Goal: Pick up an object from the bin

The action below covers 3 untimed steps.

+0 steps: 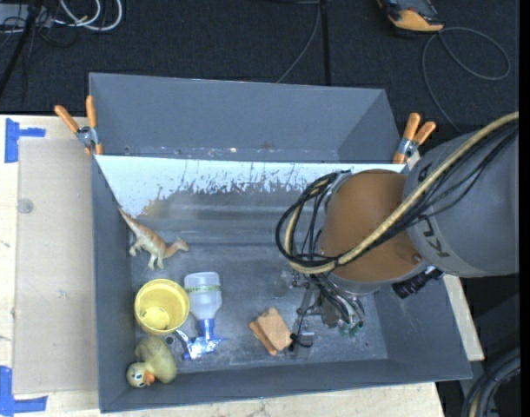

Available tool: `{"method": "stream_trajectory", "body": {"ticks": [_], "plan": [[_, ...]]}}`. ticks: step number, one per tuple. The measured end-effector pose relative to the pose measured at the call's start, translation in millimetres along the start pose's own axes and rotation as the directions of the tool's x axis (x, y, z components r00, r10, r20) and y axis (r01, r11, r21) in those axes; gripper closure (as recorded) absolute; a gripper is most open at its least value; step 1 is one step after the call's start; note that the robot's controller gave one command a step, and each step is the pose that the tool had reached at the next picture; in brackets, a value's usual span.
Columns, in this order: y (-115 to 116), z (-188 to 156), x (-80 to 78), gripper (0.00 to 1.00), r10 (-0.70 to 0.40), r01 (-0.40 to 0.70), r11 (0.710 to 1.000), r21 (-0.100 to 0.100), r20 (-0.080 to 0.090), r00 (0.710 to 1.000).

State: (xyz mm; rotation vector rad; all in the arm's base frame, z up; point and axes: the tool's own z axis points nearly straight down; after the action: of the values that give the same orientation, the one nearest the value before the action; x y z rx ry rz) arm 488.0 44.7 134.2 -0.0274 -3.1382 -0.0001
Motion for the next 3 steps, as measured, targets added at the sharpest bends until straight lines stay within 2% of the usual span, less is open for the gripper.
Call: {"method": "stream_trajectory", "body": {"ticks": [1,2,3], "plan": [[3.4,52.4,4.5,0.00,0.221,-0.221,0.975,0.002,-0.009,0.975],[0.8,64.0,15.9,1.00,0.033,-0.033,0.999,-0.001,0.005,0.999],[0.8,63.9,15.9,1.00,0.033,-0.033,0.999,-0.001,0.005,0.999]]}}
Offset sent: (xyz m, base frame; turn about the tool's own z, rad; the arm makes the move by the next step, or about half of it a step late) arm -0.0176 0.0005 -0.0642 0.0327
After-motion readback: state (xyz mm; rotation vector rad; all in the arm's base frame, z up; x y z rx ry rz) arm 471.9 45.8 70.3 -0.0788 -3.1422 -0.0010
